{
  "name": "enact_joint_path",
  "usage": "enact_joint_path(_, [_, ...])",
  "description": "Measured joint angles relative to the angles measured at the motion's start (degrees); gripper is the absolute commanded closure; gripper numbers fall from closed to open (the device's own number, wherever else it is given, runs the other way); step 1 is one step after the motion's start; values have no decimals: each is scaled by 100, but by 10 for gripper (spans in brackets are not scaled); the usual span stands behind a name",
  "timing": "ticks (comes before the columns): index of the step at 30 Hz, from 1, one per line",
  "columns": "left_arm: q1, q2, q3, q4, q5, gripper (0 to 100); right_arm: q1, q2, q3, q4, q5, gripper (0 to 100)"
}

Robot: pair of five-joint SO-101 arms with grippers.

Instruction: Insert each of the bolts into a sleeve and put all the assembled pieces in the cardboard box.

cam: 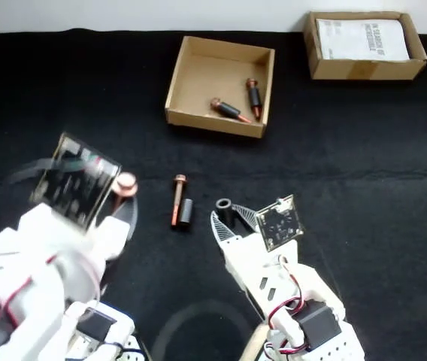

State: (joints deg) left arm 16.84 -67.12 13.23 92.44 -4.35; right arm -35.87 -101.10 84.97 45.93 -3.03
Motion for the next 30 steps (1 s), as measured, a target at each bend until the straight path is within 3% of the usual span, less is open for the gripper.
enact_joint_path(3, [-299, -985, 1187, -721, 0, 991, 0, 0, 0, 0, 123, 991])
enact_joint_path(10, [-369, -3095, 4193, -3235, 9, 991, 0, 0, 0, 0, 316, 991])
enact_joint_path(16, [-369, -3437, 5635, -4782, 343, 991, 0, 0, 9, 0, 316, 991])
enact_joint_path(22, [9, -2338, 5767, -5846, 1732, 991, 202, 0, 545, -897, 316, 991])
enact_joint_path(26, [448, -1011, 5125, -5960, 2620, 991, 378, 0, 967, -1503, 316, 991])
enact_joint_path(30, [800, 211, 4343, -5978, 2919, 991, 413, 0, 1046, -1653, 316, 991])
